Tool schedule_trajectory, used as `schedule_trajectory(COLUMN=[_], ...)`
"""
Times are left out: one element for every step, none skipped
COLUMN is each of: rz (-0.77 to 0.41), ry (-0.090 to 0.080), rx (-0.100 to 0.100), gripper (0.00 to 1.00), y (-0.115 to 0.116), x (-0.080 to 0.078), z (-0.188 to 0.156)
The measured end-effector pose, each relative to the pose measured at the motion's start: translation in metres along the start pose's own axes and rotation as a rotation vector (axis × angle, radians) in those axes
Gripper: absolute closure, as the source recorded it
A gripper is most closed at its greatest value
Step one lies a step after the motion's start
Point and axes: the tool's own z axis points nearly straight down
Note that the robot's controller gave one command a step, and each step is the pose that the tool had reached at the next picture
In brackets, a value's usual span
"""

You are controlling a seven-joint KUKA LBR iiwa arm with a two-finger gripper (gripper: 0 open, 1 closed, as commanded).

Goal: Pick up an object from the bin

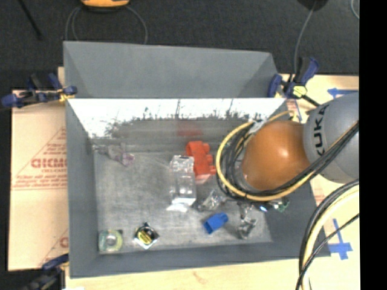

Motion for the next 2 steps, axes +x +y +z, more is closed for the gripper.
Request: schedule_trajectory(rz=[-0.139, -0.443], ry=[-0.009, 0.005], rx=[0.013, 0.000], gripper=[0.00, 0.00], y=[0.011, -0.008], x=[0.007, -0.010], z=[0.001, 0.003])
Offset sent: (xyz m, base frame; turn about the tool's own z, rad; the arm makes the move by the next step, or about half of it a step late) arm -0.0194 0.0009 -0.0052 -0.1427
